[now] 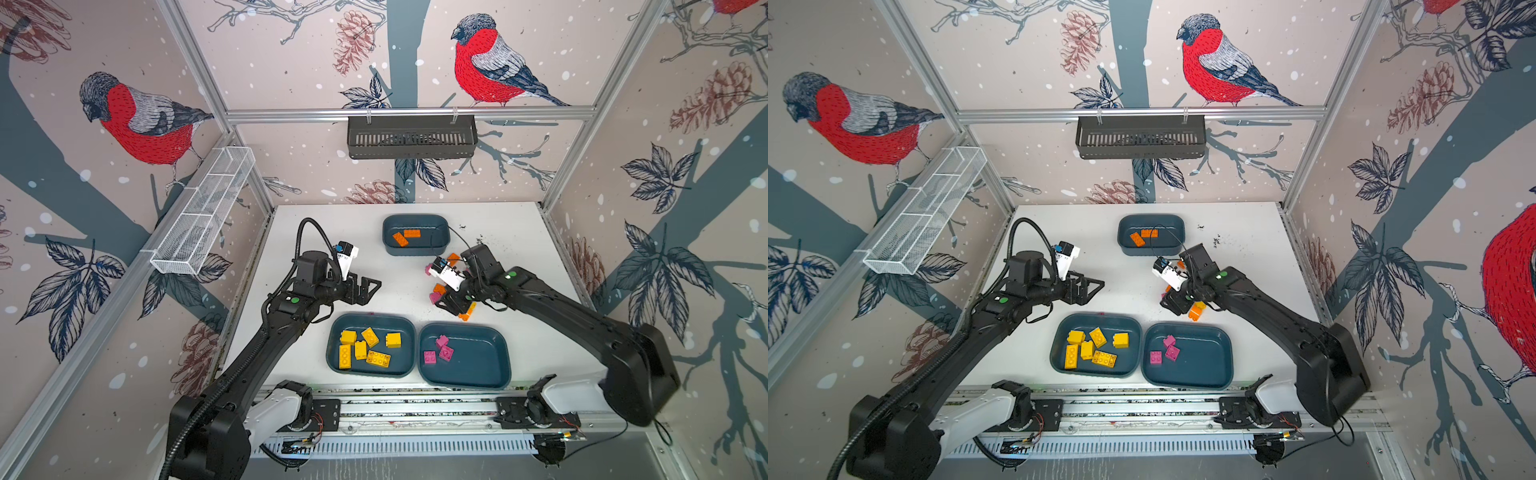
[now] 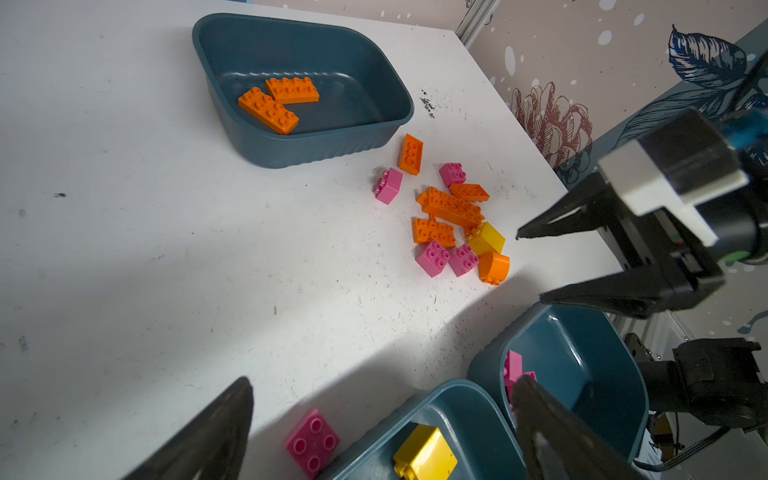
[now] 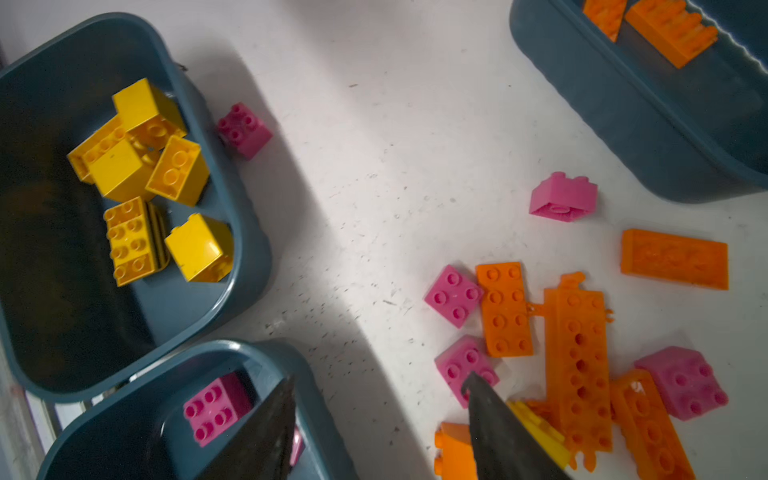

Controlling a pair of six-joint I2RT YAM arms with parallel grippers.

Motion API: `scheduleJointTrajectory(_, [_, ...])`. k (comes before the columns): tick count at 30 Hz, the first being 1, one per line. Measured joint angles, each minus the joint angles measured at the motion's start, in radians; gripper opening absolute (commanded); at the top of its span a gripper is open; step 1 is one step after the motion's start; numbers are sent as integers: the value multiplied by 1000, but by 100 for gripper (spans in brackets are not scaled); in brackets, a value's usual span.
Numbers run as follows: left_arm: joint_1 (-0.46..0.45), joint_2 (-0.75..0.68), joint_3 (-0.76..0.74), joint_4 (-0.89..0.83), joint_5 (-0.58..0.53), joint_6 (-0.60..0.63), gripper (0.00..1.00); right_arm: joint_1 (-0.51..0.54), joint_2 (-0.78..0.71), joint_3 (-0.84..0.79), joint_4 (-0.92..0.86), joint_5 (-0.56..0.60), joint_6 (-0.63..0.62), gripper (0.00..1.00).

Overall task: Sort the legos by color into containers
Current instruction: 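Return the right gripper to the pile and grasp another pink brick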

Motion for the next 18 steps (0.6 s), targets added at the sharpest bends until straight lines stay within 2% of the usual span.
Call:
scheduleJointTrajectory(9, [0, -19, -1, 0, -3, 3, 96, -7, 231, 47, 1, 65, 184, 62])
scheduleJointTrajectory(18, [0, -26, -8, -2, -10, 6, 96, 15, 338, 80, 29, 123, 233, 59])
